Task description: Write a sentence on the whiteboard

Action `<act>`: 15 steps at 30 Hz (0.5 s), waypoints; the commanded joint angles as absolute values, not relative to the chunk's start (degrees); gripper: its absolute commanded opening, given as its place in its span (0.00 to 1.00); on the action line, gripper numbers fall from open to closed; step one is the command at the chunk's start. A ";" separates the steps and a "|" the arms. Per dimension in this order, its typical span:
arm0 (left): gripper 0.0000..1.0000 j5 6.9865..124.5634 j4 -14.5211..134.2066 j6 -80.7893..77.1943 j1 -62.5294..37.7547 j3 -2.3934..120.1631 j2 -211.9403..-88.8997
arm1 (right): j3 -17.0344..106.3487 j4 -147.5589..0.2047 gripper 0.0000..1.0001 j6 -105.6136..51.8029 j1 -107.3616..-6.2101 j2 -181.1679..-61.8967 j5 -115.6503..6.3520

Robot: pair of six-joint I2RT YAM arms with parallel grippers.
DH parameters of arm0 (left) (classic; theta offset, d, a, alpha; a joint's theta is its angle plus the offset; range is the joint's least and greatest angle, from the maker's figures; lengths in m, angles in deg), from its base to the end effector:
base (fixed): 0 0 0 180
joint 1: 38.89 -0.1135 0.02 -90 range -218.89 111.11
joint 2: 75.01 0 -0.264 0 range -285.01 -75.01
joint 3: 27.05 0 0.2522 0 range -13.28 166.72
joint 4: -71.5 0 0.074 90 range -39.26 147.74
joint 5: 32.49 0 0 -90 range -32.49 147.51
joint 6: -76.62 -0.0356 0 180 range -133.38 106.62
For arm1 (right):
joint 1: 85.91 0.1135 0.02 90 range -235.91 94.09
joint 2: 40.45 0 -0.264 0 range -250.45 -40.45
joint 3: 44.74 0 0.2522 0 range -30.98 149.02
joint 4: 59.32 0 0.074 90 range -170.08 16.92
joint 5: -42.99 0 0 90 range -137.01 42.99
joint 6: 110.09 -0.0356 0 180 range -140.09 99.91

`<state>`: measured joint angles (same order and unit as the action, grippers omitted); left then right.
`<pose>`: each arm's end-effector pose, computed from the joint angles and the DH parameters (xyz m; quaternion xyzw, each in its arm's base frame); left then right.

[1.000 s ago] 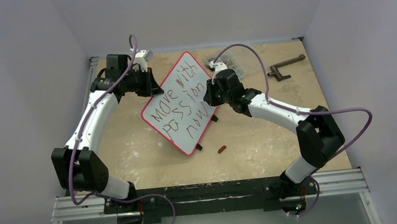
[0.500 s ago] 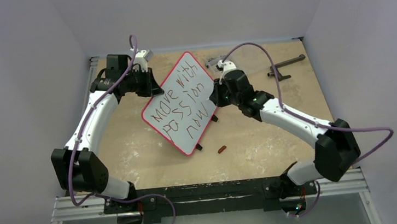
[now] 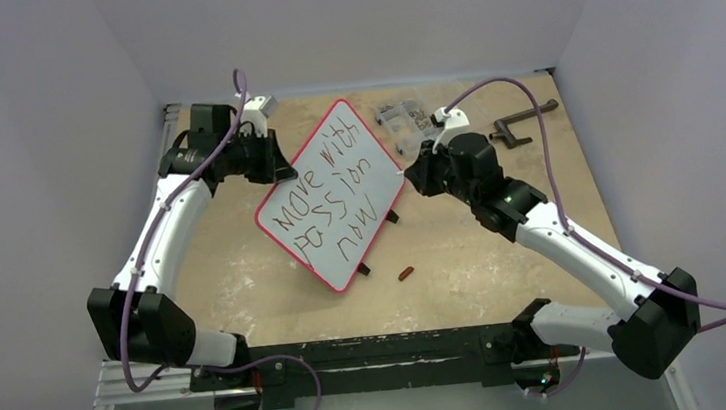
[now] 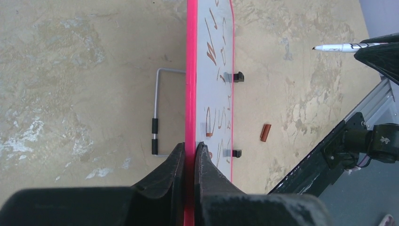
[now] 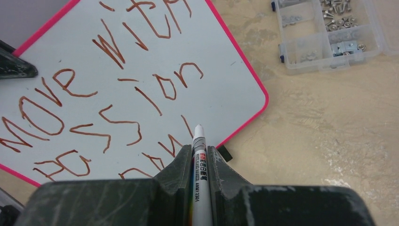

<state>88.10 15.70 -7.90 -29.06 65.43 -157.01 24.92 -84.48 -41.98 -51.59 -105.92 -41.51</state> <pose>0.2973 -0.0699 0.3464 0.1341 0.8877 -0.2907 0.3309 0.2201 0.1461 0.3329 -0.0621 0.8211 0.2318 0.5179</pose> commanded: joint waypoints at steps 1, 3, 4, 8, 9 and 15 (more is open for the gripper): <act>0.00 81.09 14.29 -10.52 -29.22 63.47 -154.18 | 24.01 -84.71 0.00 -42.84 -51.72 -104.50 -40.75; 0.00 80.77 14.91 -10.27 -29.22 62.47 -154.25 | 23.67 -84.50 0.00 -43.06 -51.72 -104.23 -40.85; 0.00 80.72 15.16 -10.14 -29.22 61.92 -154.45 | 23.47 -84.43 0.00 -43.14 -51.75 -104.07 -40.86; 0.00 79.98 15.60 -10.10 -29.22 60.43 -154.71 | 22.31 -84.46 0.00 -43.27 -51.77 -102.75 -40.53; 0.00 79.60 15.74 -10.13 -29.22 59.93 -154.59 | 22.05 -84.52 0.00 -43.33 -51.77 -102.43 -40.37; 0.08 77.71 16.30 -10.54 -29.22 57.42 -153.29 | 20.28 -84.58 0.00 -43.58 -51.98 -100.99 -40.47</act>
<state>86.38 18.87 -6.87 -29.15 60.47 -154.08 21.34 -85.79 -42.99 -51.61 -102.80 -41.51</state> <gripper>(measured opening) 0.061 0.090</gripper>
